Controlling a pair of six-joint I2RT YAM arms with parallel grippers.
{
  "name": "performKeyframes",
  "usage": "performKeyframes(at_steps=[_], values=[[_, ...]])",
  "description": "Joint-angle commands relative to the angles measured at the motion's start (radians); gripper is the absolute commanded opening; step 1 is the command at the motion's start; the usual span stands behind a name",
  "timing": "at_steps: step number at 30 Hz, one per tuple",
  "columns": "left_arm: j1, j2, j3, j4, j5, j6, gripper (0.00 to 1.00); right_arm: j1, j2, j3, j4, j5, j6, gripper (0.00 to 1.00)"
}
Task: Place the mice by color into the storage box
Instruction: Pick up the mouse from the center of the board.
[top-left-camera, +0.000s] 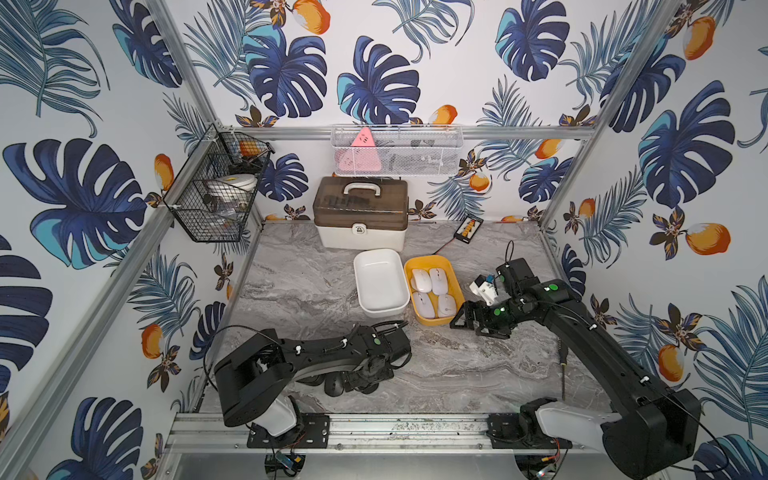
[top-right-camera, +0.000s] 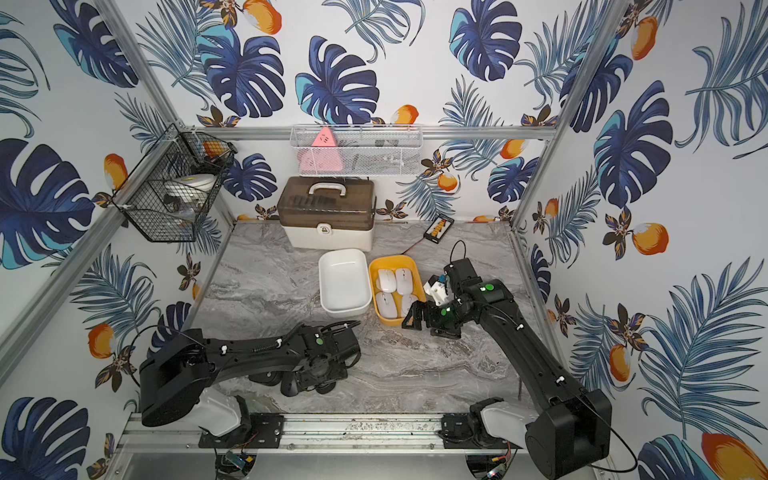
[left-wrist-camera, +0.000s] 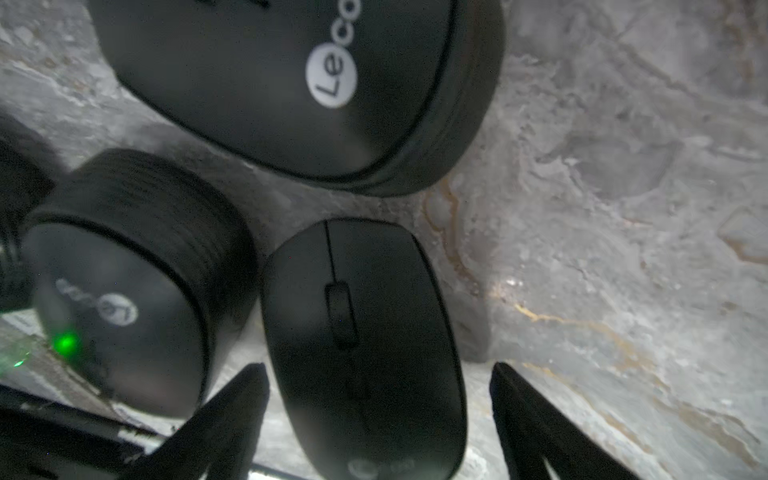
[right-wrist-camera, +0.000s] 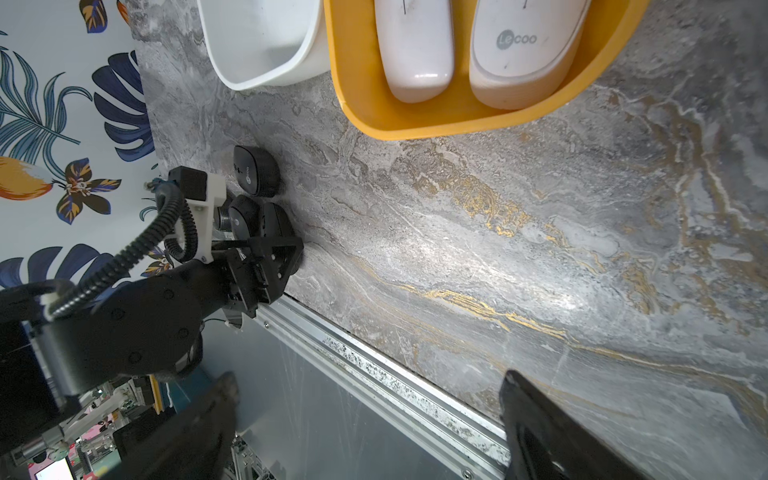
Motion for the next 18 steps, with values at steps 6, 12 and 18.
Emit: performKeyframes(at_steps=[6, 12, 18], values=[[0.048, 0.021, -0.018, 0.057, 0.027, 0.017, 0.74, 0.008, 0.019, 0.016, 0.013, -0.001, -0.019, 0.99], [0.050, 0.029, -0.008, 0.060, 0.037, 0.034, 0.59, 0.009, 0.027, 0.026, 0.011, 0.008, -0.022, 0.99], [0.045, -0.015, 0.005, 0.012, 0.024, 0.070, 0.54, 0.008, 0.027, 0.030, 0.012, 0.018, -0.020, 0.99]])
